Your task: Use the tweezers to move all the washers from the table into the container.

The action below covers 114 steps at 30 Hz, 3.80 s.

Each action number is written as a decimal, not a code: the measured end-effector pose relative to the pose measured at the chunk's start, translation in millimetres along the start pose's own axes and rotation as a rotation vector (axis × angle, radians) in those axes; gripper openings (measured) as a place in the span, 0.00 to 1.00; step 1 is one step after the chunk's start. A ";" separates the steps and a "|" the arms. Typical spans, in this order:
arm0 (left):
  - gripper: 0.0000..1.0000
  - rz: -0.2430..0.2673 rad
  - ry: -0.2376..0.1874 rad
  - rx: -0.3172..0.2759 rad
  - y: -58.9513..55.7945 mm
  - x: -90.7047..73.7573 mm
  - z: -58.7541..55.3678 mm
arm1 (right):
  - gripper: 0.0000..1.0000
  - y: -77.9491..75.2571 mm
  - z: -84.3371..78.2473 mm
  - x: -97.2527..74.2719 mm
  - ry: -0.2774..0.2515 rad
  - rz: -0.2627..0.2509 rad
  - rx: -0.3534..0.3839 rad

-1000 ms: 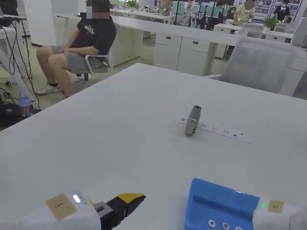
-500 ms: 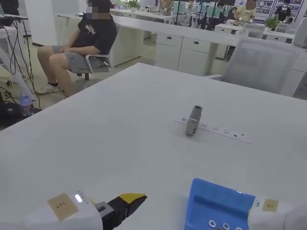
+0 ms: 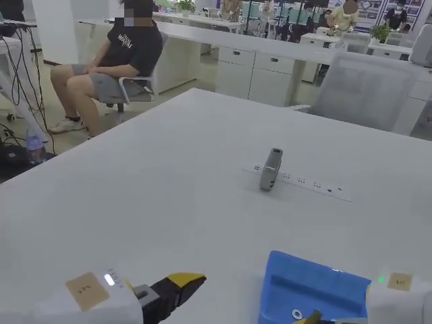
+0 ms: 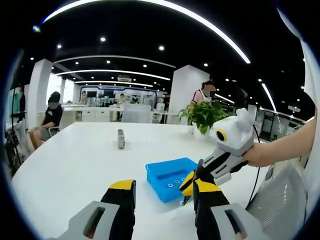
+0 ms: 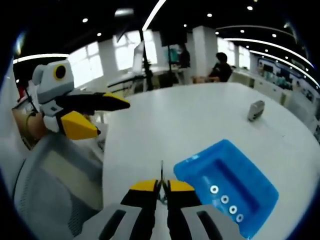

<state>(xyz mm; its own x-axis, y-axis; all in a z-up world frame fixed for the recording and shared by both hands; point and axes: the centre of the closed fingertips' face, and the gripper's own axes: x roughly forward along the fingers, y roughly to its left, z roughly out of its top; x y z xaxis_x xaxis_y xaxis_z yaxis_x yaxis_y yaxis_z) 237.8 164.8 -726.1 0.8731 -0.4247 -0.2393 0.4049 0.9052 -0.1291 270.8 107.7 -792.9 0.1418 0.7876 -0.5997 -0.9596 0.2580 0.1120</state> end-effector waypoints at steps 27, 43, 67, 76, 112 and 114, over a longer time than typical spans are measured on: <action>0.42 -0.022 0.013 -0.005 -3.5 1.2 -2.1 | 0.03 -60.3 29.5 13.5 -0.088 -0.089 0.114; 0.42 -0.048 0.010 -0.063 -4.4 2.5 -1.6 | 0.03 -74.9 11.6 39.1 -0.008 -0.079 0.074; 0.21 -0.485 0.083 -0.041 -68.1 31.8 47.3 | 0.03 -30.2 19.4 -43.0 -0.077 -0.066 -0.100; 0.16 -0.639 0.191 0.093 -112.2 43.2 31.3 | 0.03 6.0 -18.0 -50.0 0.008 0.027 -0.152; 0.00 -0.775 0.609 0.624 -110.8 37.3 -70.0 | 0.11 33.9 -83.6 -42.9 0.122 0.090 -0.180; 0.00 -0.777 0.636 0.625 -104.9 36.7 -74.7 | 0.19 34.9 -78.9 -47.0 0.083 0.085 -0.130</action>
<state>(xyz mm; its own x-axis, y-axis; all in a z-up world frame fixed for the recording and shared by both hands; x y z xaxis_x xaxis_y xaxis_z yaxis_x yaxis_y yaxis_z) 207.1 53.1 -793.2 0.1136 -0.6363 -0.7630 0.9843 0.1763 -0.0005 211.5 35.5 -823.3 0.0438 0.7530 -0.6566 -0.9914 0.1138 0.0644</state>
